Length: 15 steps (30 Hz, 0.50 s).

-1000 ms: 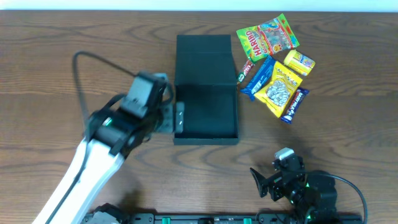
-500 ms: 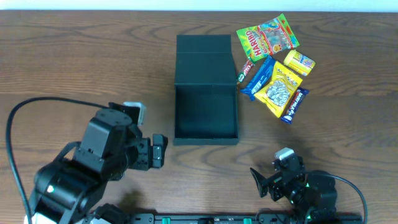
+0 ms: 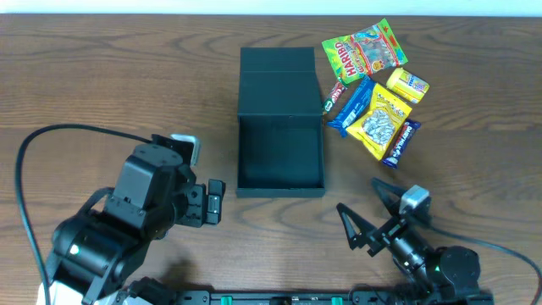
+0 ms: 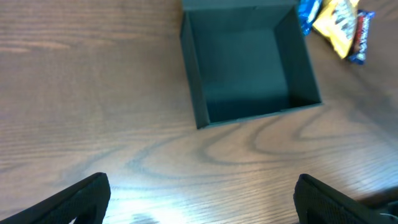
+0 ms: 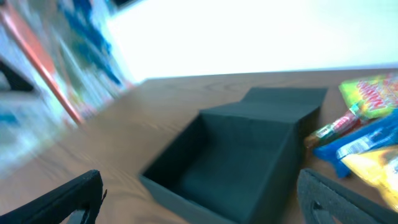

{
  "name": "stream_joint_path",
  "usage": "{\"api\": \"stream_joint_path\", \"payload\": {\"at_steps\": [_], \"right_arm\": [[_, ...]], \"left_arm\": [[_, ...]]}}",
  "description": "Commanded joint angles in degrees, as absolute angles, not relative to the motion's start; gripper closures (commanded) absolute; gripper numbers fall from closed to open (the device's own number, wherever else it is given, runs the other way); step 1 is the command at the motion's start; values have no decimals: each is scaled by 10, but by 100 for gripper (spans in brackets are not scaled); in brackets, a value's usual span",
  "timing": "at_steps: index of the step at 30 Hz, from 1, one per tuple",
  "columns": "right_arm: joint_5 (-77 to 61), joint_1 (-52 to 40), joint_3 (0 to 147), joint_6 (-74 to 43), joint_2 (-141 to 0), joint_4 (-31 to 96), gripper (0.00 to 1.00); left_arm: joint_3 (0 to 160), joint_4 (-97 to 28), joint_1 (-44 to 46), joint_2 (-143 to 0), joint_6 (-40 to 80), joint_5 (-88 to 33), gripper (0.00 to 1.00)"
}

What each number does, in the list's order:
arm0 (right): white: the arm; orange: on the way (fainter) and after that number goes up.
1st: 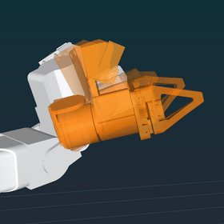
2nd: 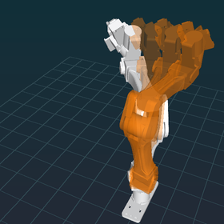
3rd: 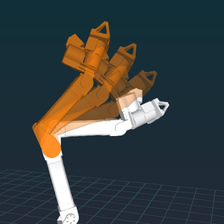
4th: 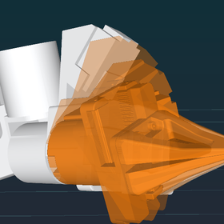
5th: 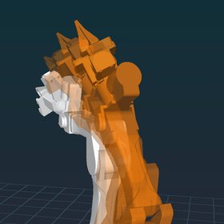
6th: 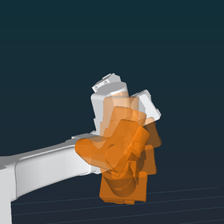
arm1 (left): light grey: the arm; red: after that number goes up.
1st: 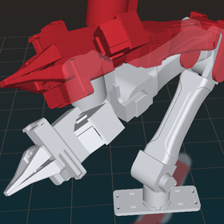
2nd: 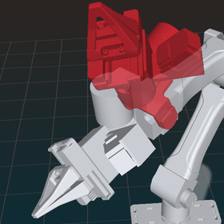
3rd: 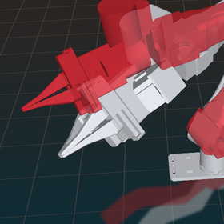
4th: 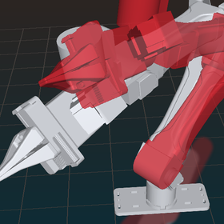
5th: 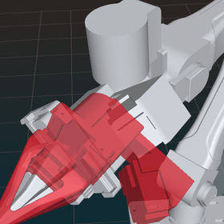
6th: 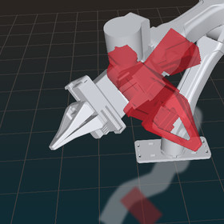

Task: Pack container
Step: 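Reach the right gripper to the green Haribo gummy bag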

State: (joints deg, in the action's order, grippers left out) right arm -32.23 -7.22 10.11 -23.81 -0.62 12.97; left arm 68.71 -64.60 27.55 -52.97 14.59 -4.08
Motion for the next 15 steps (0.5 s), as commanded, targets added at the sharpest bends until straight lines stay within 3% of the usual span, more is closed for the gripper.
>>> {"api": "stream_joint_path", "payload": {"at_steps": [1, 4, 8, 15], "right_arm": [[-329, -75, 102, -474, -7, 127, 1], [-373, -75, 102, -558, -24, 63, 1], [-371, -74, 114, -547, -82, -34, 1], [-371, -60, 182, -288, -311, -41, 1]], "left_arm": [[691, -658, 275, -547, 141, -63, 5], [691, -669, 275, -561, 175, -111, 4], [691, -652, 275, -573, 188, -129, 5], [691, -621, 275, -614, 156, -110, 4]]}}
